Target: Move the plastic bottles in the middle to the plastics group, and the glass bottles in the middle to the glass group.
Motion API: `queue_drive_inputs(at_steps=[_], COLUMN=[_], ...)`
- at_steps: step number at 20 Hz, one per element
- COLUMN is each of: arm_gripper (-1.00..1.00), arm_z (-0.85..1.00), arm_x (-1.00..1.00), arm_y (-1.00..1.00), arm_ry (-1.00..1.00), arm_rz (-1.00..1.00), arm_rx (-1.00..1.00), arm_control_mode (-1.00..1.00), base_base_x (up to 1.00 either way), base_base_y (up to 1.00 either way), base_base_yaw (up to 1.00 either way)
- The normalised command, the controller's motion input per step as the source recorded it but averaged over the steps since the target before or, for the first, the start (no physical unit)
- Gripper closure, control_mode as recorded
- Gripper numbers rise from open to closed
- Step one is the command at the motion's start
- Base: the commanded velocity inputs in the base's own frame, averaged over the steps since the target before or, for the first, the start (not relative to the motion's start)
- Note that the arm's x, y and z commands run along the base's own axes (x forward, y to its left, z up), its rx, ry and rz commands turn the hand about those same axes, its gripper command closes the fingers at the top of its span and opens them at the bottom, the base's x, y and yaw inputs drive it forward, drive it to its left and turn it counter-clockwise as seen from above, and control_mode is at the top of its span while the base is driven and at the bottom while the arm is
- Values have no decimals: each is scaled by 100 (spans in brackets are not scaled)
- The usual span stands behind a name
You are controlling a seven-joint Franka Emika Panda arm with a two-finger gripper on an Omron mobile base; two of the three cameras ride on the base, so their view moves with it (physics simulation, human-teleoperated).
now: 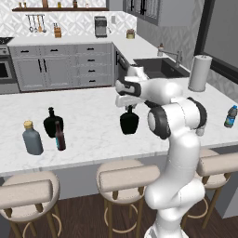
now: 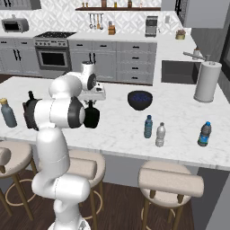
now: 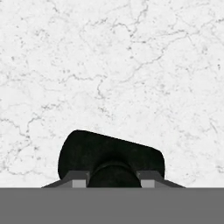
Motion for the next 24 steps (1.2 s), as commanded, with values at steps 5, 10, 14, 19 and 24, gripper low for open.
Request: queue_drive_inputs(at_steps=[5,10,14,19,24], arm_gripper=[100,100,100,100,100], arm_z=[32,9,2,9,10], arm_x=[-87,-53,-15,2,12], arm_y=[15,67,100,100,91], arm_ry=[-1,-4,0,0,0], arm_rz=[9,6,0,0,0], arm_rx=[8,1,0,0,0], arm_control_mode=[-100,-100,-100,-100,-100], base_base_x=[0,0,0,0,0], base_base_y=[0,0,0,0,0], base_base_yaw=[0,0,0,0,0])
